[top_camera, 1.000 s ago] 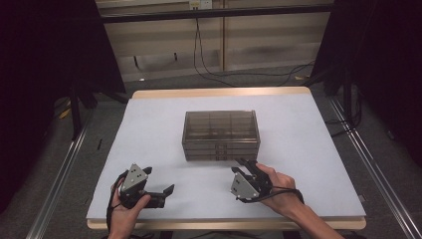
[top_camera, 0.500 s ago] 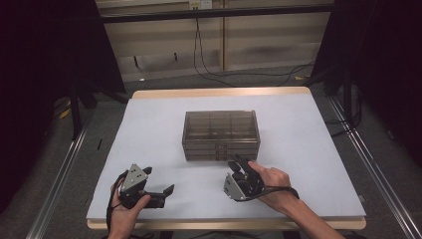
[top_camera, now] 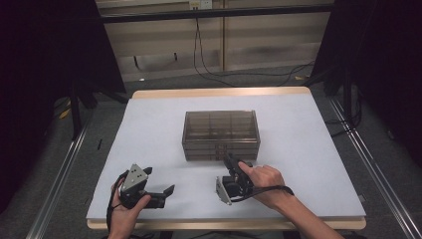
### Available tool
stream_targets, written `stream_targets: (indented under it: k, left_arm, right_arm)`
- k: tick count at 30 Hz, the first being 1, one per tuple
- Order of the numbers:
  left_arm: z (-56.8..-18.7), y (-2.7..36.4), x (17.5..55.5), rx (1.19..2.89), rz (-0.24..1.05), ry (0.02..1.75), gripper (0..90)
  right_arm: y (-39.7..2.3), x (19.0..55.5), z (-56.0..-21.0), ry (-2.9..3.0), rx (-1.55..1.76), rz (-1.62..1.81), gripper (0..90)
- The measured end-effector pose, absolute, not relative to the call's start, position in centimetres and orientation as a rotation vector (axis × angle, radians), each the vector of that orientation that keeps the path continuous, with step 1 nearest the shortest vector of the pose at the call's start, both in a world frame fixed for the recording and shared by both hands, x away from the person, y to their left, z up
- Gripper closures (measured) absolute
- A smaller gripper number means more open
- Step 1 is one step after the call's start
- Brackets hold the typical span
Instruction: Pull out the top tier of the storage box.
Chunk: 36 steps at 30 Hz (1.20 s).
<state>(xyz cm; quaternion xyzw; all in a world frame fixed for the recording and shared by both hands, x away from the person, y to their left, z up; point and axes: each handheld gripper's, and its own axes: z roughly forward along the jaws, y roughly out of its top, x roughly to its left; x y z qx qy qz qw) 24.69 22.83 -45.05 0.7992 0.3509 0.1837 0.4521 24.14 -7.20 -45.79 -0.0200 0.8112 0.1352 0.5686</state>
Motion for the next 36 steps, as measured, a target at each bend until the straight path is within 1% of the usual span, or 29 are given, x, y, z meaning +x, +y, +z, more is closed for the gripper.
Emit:
stream_targets:
  k: [7,25,30,36]
  left_arm:
    - [-45.0,22.8,24.7,1.98,0.458,0.863,3.0]
    - [-45.1,22.9,24.7,1.982,0.458,0.868,2.9]
    - [-45.1,22.8,24.8,1.982,0.456,0.864,3.0]
    - [-45.1,22.9,24.8,1.983,0.459,0.861,2.9]
  right_arm:
    - [-7.1,24.7,-45.8,1.887,-0.048,0.307,70.1]
    - [-6.5,26.1,-46.6,1.846,-0.015,0.25,76.5]
    - [-6.3,26.2,-46.8,1.823,-0.016,0.246,80.6]
    - [-6.1,26.3,-46.9,1.818,-0.011,0.247,80.9]
